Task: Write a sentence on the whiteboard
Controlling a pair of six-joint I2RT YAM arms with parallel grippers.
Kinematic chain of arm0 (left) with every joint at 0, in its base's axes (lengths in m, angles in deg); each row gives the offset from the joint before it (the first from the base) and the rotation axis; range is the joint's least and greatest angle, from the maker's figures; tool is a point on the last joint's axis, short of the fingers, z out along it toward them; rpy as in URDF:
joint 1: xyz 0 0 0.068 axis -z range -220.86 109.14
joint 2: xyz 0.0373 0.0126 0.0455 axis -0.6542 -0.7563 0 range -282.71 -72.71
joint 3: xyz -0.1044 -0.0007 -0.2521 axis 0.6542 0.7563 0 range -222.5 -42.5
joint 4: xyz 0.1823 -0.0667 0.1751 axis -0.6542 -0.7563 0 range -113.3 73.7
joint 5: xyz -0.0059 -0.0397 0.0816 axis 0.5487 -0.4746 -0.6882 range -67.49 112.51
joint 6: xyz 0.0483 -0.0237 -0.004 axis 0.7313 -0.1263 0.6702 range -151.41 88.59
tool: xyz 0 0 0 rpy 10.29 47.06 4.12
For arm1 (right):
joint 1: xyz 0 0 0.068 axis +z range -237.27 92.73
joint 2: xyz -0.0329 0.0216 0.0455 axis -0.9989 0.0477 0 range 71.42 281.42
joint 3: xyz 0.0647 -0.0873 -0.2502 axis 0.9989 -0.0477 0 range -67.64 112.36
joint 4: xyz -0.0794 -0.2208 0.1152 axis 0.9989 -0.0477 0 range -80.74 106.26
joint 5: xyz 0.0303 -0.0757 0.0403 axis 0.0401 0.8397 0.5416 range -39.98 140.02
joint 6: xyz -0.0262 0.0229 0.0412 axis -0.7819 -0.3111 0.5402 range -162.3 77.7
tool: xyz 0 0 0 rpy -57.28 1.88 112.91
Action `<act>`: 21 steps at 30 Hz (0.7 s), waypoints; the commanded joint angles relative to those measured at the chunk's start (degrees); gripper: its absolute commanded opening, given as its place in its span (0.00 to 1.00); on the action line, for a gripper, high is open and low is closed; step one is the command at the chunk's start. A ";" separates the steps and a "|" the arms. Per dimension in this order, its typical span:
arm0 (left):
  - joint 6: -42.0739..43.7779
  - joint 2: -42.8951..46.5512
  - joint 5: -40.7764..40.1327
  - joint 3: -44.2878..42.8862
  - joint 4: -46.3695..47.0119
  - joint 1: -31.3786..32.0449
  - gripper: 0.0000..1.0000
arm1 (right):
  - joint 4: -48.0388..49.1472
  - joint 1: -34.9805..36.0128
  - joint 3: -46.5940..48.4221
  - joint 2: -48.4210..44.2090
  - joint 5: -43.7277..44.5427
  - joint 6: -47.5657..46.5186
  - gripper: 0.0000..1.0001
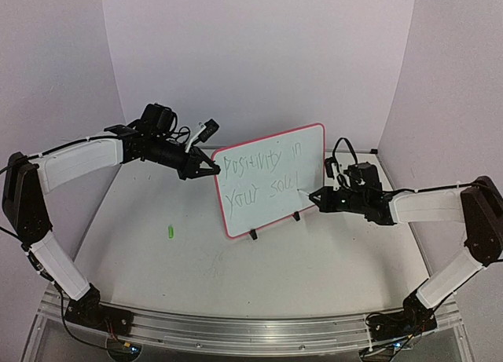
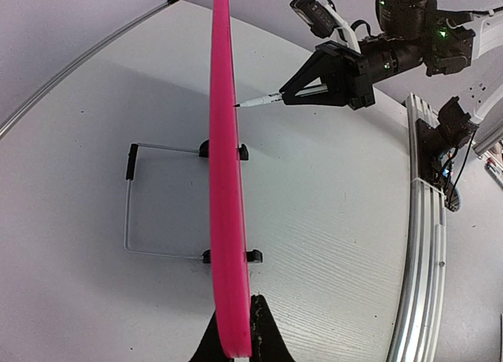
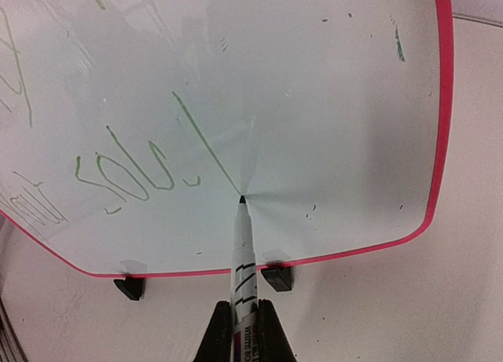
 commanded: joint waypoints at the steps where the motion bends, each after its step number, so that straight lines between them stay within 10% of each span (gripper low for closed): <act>1: 2.84 -1.42 -3.67 -0.49 -5.34 0.68 0.00 | 2.21 -0.03 0.07 -0.32 1.69 0.41 0.00; 21: 2.72 -1.15 -3.66 -0.42 -5.30 0.68 0.00 | 0.76 -0.03 -2.23 -4.68 5.38 0.75 0.00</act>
